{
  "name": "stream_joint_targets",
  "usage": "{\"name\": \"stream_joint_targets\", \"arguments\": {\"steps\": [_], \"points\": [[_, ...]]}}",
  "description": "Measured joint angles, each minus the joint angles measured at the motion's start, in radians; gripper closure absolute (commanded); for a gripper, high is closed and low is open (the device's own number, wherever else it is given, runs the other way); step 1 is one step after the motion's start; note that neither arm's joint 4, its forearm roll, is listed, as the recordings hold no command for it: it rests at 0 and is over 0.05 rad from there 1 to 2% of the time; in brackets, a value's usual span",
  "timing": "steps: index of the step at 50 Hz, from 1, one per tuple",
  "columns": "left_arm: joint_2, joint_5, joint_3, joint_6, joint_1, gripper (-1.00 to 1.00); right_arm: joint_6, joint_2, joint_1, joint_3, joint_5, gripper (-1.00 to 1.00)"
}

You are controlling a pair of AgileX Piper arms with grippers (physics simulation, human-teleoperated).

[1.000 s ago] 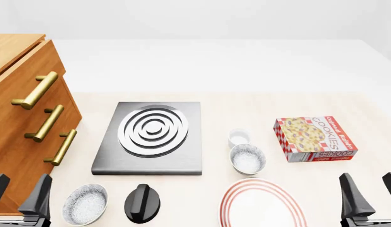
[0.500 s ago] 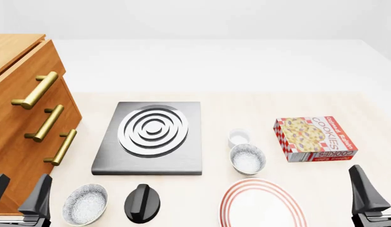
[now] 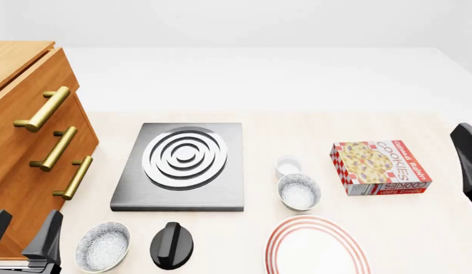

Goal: Pick the akita bowl between the plate and the ramekin and place it on the plate.

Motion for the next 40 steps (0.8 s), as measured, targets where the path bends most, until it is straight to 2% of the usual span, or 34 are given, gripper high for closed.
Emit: {"name": "stream_joint_targets", "arguments": {"steps": [14,21,40], "points": [[0.0,0.0,0.0,0.0,0.0,-1.0,0.009,0.226,0.019,-0.33,0.179,-1.0],[0.0,0.0,0.0,0.0,0.0,-1.0,0.038,0.353,0.033,-0.49,0.284,-1.0],[0.0,0.0,0.0,0.0,0.0,-1.0,0.1,0.607,0.09,-0.755,0.519,-1.0]]}}
